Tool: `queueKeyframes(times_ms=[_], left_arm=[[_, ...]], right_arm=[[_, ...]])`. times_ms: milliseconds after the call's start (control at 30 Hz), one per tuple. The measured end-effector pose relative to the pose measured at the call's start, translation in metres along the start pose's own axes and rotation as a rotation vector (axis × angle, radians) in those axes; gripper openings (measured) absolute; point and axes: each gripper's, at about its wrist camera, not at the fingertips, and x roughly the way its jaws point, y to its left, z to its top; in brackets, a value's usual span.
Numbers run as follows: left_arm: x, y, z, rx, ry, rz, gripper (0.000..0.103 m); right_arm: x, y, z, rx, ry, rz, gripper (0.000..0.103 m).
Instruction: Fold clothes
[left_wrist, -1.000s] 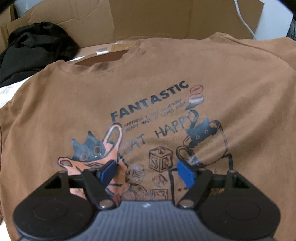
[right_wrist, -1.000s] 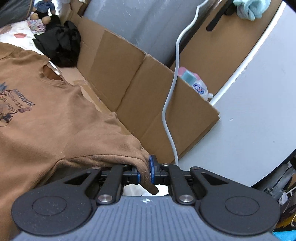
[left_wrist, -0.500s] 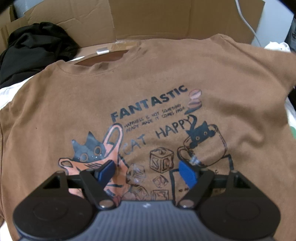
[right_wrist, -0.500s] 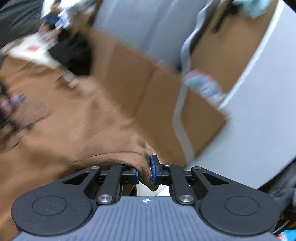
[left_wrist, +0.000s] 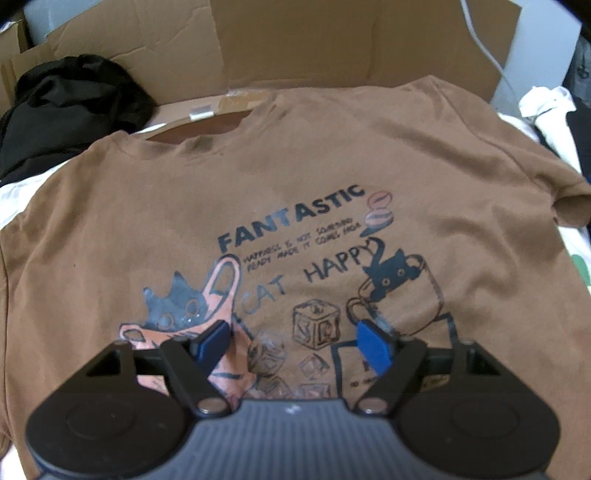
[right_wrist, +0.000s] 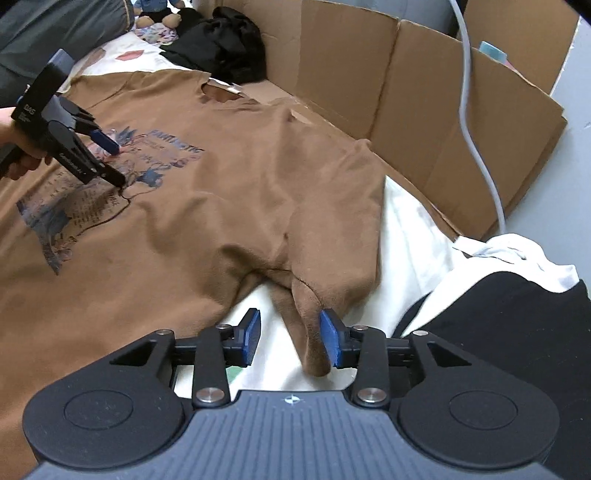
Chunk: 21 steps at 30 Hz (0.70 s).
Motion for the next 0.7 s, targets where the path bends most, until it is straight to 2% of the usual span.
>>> queueKeyframes(times_ms=[167, 300, 333, 367, 400, 467, 700], left_arm=[[-0.001, -0.001, 0.002, 0.002, -0.007, -0.006, 0.078], [-0.004, 0.000, 0.003, 0.000, -0.022, -0.012, 0.078], [-0.005, 0.001, 0.003, -0.001, -0.027, -0.013, 0.078], [-0.006, 0.002, 0.003, -0.003, -0.030, -0.014, 0.078], [-0.007, 0.004, 0.004, -0.006, -0.033, -0.014, 0.078], [-0.009, 0.007, 0.005, -0.013, -0.040, -0.013, 0.078], [-0.021, 0.021, 0.009, -0.045, -0.071, 0.001, 0.078]], right_arm=[[0.005, -0.007, 0.006, 0.037, 0.029, -0.050, 0.060], [0.023, -0.003, -0.001, 0.010, 0.104, -0.113, 0.059], [0.022, -0.003, -0.002, 0.003, 0.102, -0.115, 0.046], [0.022, -0.003, -0.002, -0.004, 0.101, -0.117, 0.019], [0.022, -0.003, 0.000, -0.008, 0.105, -0.126, 0.009], [0.021, -0.004, 0.004, -0.013, 0.112, -0.142, 0.005], [-0.011, 0.000, 0.029, 0.045, -0.048, -0.094, 0.005]])
